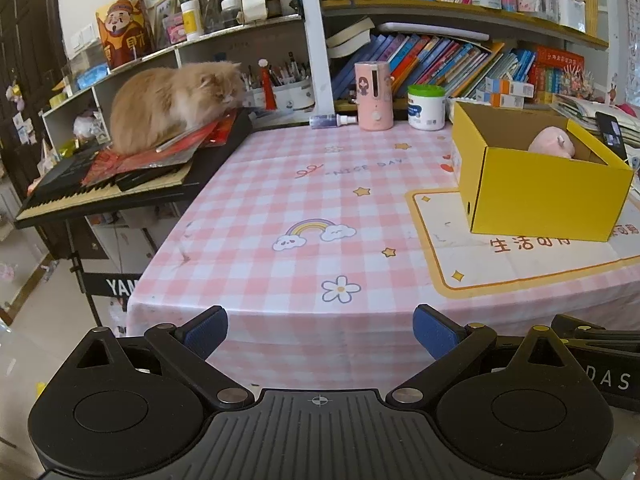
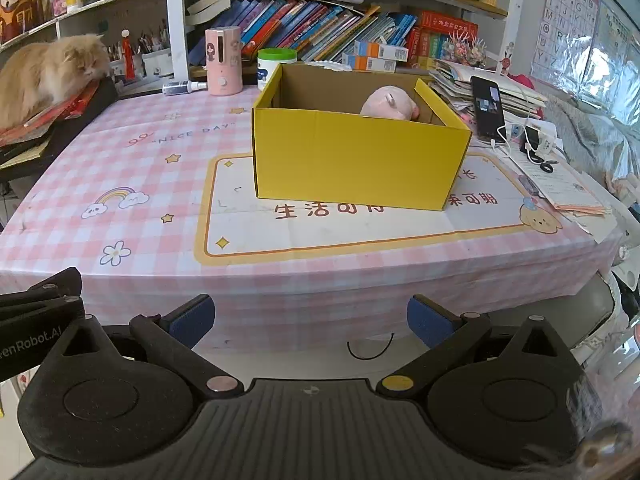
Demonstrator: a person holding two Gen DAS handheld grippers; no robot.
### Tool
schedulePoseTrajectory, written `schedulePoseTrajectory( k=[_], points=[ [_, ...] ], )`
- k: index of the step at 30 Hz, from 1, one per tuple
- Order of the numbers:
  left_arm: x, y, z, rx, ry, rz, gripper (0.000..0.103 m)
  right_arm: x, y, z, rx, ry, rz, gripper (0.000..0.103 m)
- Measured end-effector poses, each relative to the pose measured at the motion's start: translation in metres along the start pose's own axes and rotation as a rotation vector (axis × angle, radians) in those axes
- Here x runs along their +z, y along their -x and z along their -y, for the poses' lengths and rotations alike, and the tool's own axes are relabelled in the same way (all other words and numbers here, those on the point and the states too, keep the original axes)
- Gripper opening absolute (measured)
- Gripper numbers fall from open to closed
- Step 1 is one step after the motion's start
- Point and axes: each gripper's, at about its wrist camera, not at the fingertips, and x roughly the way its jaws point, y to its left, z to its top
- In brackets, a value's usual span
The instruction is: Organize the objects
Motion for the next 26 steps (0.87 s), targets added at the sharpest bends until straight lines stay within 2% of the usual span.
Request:
schedulePoseTrajectory(
  k=[26],
  points=[
    [-0.0006,-0.0067,0.0003,-0.021,0.024,-0.045,0.1,-0.0022,-0.0057,0.0031,0.007,-0.001,-0.013,0.103]
  ],
)
